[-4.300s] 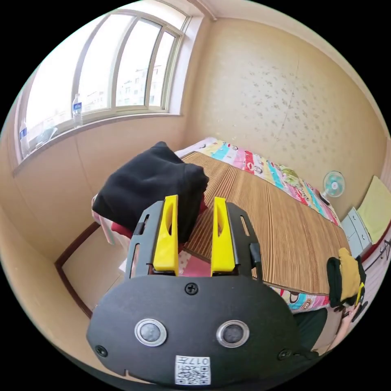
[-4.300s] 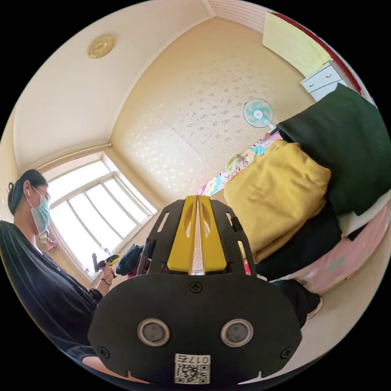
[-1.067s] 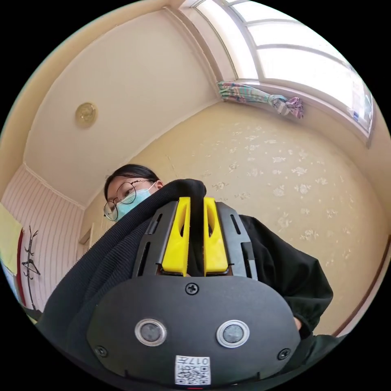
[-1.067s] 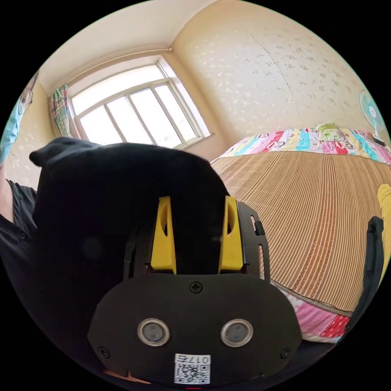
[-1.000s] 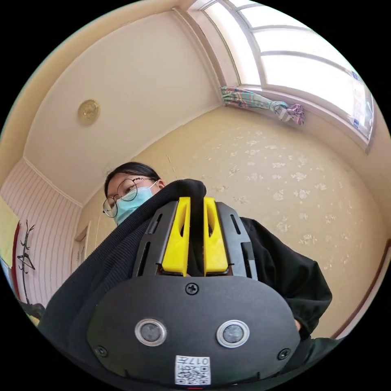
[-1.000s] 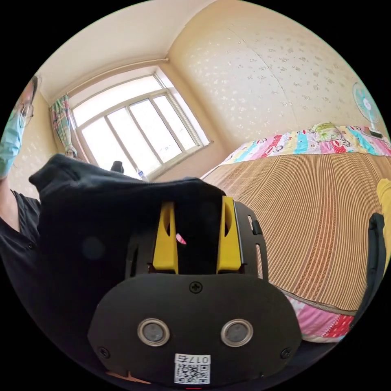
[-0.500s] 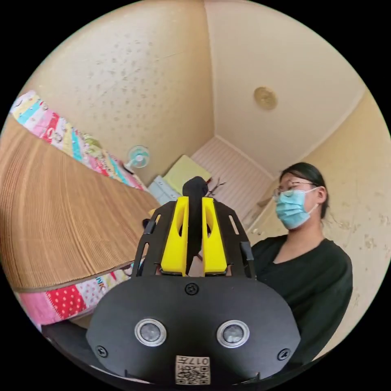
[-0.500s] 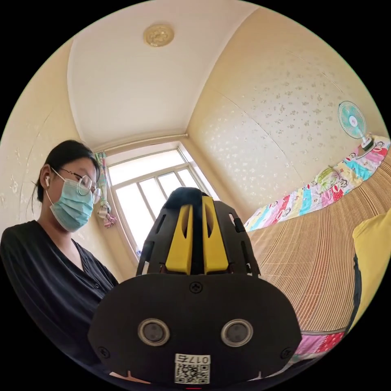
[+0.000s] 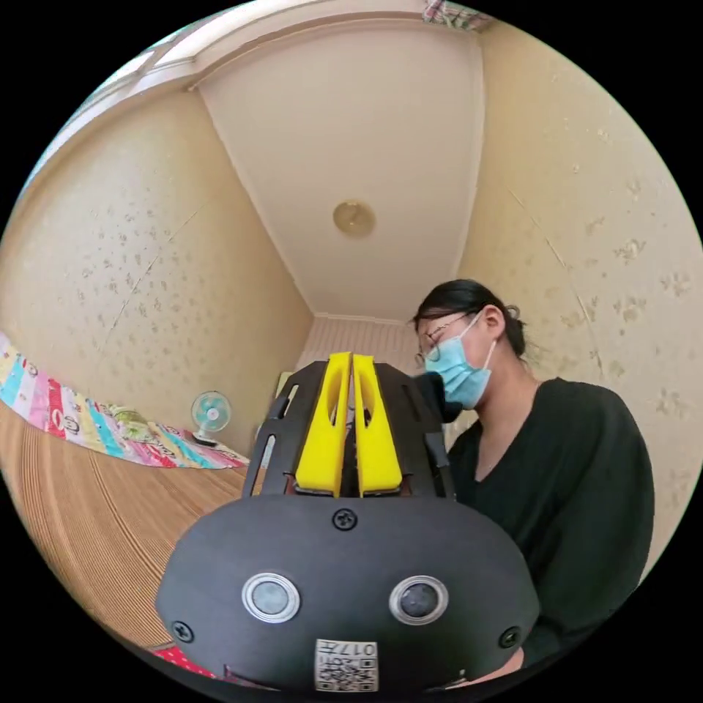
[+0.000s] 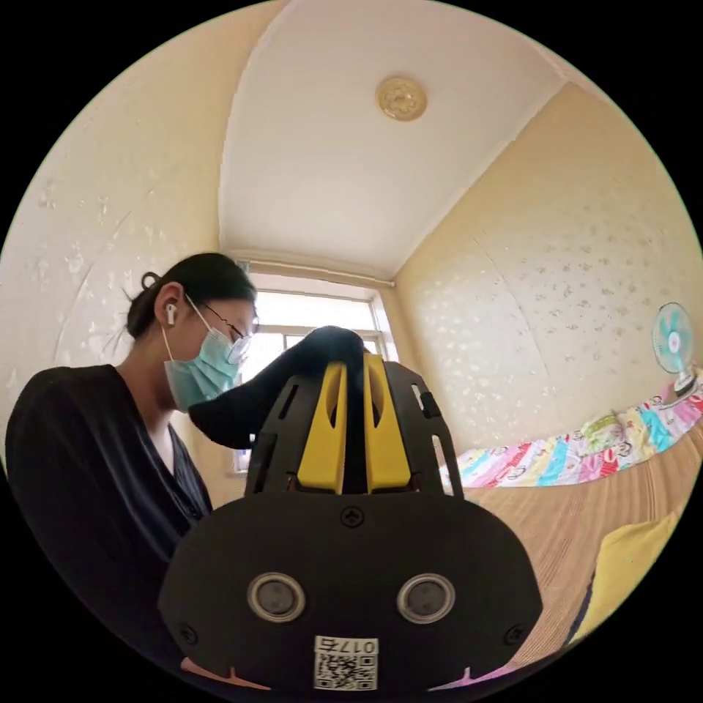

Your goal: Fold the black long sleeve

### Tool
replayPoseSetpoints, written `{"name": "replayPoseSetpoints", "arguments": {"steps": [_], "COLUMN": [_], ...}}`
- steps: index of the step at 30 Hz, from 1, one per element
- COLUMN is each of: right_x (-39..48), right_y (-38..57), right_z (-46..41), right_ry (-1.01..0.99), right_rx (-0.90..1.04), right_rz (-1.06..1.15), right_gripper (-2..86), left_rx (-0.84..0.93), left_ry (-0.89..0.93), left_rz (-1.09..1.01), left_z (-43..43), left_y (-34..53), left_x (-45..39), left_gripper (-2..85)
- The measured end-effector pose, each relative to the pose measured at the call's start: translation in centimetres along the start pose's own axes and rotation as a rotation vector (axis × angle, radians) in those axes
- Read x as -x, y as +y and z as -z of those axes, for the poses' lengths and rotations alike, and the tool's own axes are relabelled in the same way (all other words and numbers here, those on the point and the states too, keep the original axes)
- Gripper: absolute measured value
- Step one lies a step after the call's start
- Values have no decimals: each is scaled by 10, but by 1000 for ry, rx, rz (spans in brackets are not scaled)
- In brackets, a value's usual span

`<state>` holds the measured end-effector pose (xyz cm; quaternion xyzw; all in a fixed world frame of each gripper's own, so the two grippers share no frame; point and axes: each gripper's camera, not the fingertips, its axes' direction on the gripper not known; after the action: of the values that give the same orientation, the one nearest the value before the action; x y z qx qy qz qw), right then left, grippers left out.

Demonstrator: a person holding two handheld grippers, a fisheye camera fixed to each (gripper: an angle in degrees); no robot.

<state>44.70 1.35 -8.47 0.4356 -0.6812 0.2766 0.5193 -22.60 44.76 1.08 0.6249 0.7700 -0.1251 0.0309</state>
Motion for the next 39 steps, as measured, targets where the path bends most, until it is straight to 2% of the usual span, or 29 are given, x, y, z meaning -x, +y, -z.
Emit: {"name": "replayPoseSetpoints", "arguments": {"steps": [1, 2, 3, 4, 5, 6, 9, 12, 14, 18, 20, 22, 25, 28, 30, 33, 35, 36, 39], "right_x": [0, -6, -24, -35, -50, -52, -13, 26, 38, 72, 89, 104, 123, 134, 141, 154, 166, 173, 184], "right_y": [0, -1, -3, -4, -4, -2, 6, 10, 10, 12, 12, 13, 15, 15, 17, 23, 29, 33, 36], "right_z": [-7, -26, -55, -73, -110, -141, -179, -181, -180, -201, -207, -216, -233, -239, -241, -234, -229, -227, -218], "right_ry": [62, 173, 229, 226, 186, 140, 156, 360, 398, 462, 458, 489, 570, 554, 527, 510, 556, 597, 631], "right_rx": [20, 59, 100, 125, 173, 197, 141, 19, -31, -9, -17, -22, -16, 14, 34, 27, 9, 1, -3], "right_rz": [3, -8, -65, -106, -136, -142, -15, 57, 75, 211, 237, 252, 287, 247, 209, 191, 232, 260, 286], "right_gripper": [39, 38, 38, 38, 39, 39, 41, 41, 41, 41, 40, 39, 36, 35, 34, 35, 36, 36, 37], "left_rx": [-11, 22, 120, 175, 262, 310, 448, 571, 637, 865, 923, 902, 755, 794, 819, 780, 755, 712, 542], "left_ry": [-39, -165, -295, -322, -298, -202, -17, -86, -98, 38, 88, 89, 72, -220, -506, -691, -653, -564, -319], "left_rz": [15, 99, 189, 216, 238, 226, 162, 62, 24, 33, 21, 5, 9, 6, -48, -43, 111, 199, 218], "left_z": [0, -8, -32, -48, -85, -122, -196, -233, -247, -293, -309, -313, -301, -306, -310, -295, -271, -249, -194], "left_y": [-6, -20, -33, -37, -41, -36, 11, 98, 151, 252, 281, 295, 297, 302, 301, 279, 261, 254, 256], "left_x": [9, 41, 80, 97, 123, 132, 109, 63, 37, -12, -39, -68, -104, -110, -103, -70, -40, -28, -48], "left_gripper": [-5, -7, -8, -9, -9, -8, -5, 25, 52, 86, 115, 125, 125, 115, 88, 89, 114, 136, 143]}}
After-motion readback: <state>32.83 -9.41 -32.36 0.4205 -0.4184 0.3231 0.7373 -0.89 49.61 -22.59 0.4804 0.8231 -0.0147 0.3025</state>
